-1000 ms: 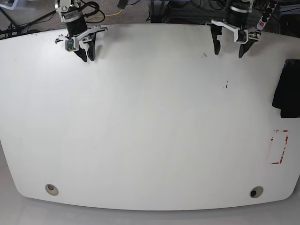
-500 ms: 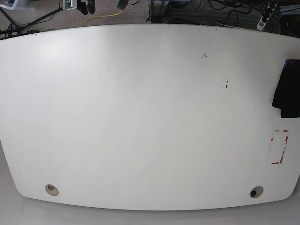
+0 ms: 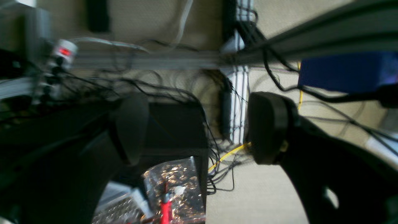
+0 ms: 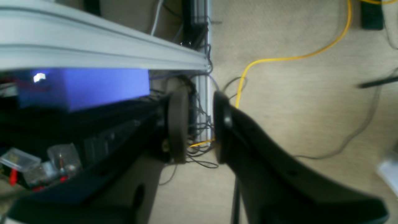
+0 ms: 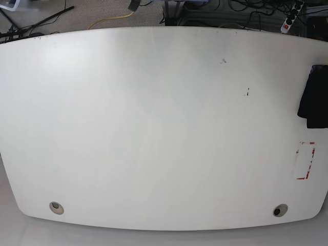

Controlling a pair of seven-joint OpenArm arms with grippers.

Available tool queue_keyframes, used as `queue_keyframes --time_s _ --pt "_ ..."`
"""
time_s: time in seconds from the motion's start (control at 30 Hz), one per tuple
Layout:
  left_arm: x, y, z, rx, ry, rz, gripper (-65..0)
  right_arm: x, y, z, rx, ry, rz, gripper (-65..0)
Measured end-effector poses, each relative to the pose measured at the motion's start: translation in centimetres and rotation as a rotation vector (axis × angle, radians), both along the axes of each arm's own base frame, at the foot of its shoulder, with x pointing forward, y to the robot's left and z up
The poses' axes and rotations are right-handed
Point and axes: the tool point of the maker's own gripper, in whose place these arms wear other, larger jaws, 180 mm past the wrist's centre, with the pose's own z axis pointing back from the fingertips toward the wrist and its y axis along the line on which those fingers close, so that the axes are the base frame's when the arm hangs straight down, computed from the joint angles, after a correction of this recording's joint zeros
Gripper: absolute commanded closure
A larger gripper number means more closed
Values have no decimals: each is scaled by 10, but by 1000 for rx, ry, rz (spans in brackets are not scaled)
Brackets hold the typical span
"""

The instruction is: Fold the T-shirt properly

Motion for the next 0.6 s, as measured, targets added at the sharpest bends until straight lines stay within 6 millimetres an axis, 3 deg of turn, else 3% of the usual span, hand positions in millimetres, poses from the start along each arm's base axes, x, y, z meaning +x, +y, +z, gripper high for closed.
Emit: queue_keyframes --time_s 0.17,0.37,0.6 --pt "9 8 -26 16 16 0 -453 10 9 -28 24 31 0 -130" --pt "17 7 -66 4 86 29 -400 16 18 -53 40 86 18 -136" --pt "24 13 -103 11 194 72 -401 31 11 -78 25 128 -2 -138"
